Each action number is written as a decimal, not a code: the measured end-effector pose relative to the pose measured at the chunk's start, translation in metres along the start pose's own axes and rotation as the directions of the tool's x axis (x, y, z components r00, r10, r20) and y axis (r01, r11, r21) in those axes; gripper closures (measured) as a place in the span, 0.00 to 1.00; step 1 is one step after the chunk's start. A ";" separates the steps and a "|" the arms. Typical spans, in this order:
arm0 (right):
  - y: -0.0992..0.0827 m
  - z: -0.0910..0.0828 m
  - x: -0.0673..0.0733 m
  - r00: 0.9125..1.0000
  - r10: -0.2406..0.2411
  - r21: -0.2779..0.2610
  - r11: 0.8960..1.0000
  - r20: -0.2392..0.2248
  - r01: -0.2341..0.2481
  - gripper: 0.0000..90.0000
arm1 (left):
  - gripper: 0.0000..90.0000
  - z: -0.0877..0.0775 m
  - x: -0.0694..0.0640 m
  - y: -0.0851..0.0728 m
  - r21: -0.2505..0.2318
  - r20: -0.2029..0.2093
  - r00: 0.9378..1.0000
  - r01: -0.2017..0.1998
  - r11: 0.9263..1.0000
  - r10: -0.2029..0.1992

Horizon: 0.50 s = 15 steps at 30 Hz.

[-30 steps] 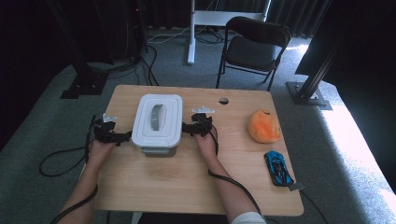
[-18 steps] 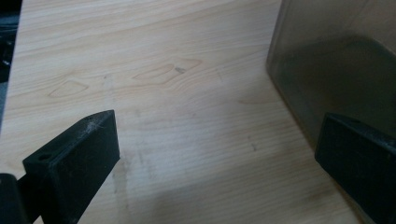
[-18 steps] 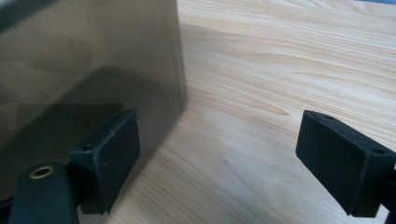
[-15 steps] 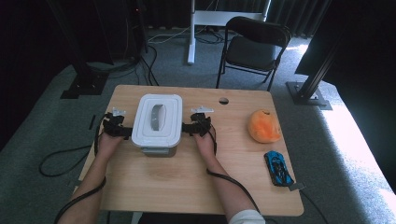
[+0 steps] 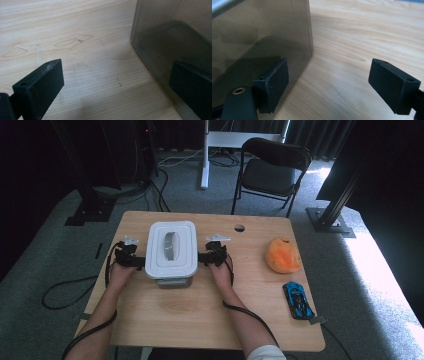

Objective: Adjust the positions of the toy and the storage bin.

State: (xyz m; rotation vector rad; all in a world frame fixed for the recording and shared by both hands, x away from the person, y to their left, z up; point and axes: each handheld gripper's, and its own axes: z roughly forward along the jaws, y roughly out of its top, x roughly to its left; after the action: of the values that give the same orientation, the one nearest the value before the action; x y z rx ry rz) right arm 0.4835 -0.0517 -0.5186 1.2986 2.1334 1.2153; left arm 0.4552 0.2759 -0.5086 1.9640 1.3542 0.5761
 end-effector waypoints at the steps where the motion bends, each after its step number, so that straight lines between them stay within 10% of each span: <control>1: 0.000 -0.001 0.000 1.000 -0.007 -0.003 1.000 0.004 0.007 0.19 | 0.01 0.000 -0.001 0.000 -0.002 -0.001 1.000 0.001 1.000 -0.001; 15: -0.005 -0.011 -0.012 0.999 0.018 0.007 1.000 -0.034 -0.018 0.21 | 0.01 0.000 -0.019 0.001 0.004 -0.002 1.000 -0.005 1.000 0.005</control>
State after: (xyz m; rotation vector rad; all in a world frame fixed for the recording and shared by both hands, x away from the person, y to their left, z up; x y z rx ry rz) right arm 0.4792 -0.0684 -0.5181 1.3112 2.1557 1.2472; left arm 0.4493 0.2583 -0.5079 1.9712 1.3528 0.5777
